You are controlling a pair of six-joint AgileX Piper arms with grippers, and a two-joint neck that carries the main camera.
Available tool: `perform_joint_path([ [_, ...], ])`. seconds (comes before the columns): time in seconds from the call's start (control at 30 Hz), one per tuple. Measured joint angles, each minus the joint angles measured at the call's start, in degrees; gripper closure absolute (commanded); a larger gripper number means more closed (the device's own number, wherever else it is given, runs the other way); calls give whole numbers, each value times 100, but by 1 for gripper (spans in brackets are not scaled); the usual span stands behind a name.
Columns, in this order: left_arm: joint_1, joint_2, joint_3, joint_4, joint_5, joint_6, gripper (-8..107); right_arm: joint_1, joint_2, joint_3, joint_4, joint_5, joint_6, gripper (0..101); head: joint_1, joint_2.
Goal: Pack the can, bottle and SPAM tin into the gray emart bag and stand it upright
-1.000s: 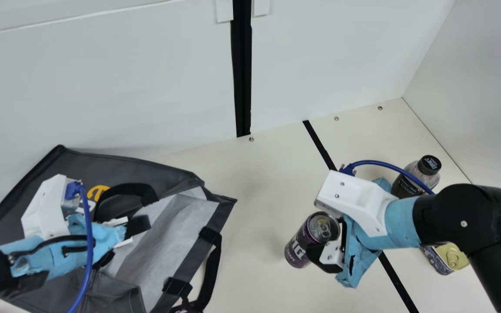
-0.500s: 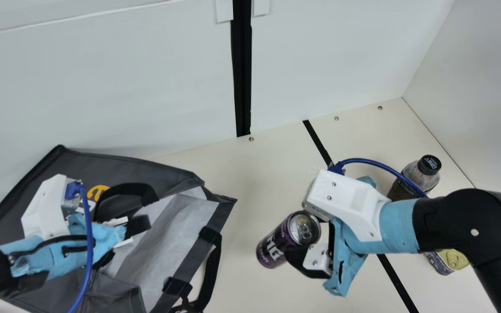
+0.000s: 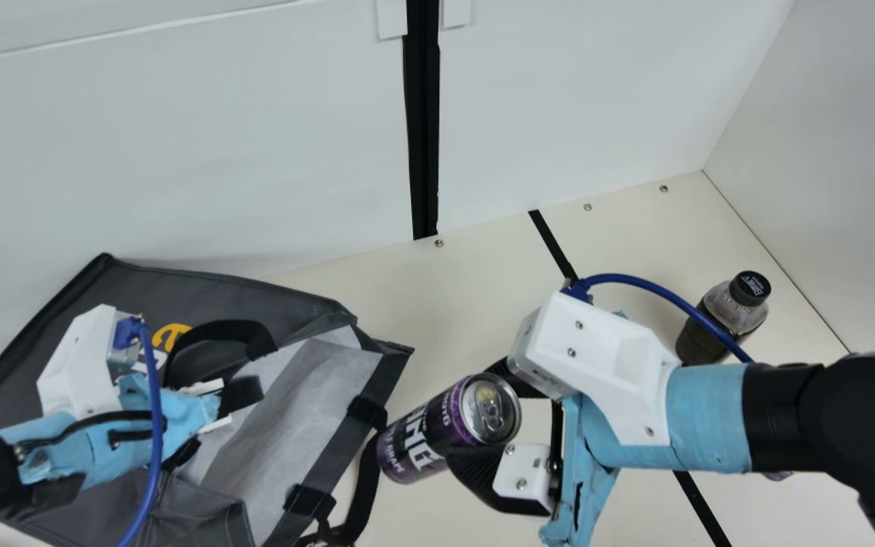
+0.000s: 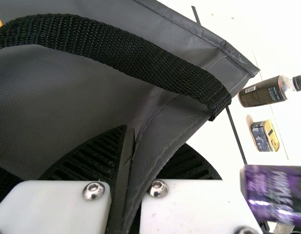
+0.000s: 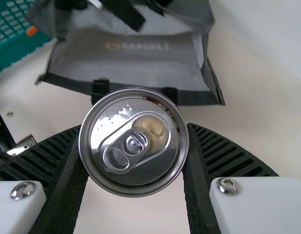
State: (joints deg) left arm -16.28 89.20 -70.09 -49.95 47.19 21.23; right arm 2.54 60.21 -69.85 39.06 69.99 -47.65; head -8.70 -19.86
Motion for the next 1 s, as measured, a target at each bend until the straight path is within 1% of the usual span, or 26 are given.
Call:
perform_joint_path([
  [0.13,0,0,0,0,0,0,107,71,-42,-129,142,0,75,101,0,0],
  [0.37,0,0,0,0,0,0,107,89,-67,-221,392,0,80,101,0,-9],
  [0.63,0,0,0,0,0,0,107,-1,1,-232,679,-12,-80,101,0,-9],
  [1.0,0,0,0,0,0,0,107,-111,129,-169,930,-16,-371,101,0,-9],
])
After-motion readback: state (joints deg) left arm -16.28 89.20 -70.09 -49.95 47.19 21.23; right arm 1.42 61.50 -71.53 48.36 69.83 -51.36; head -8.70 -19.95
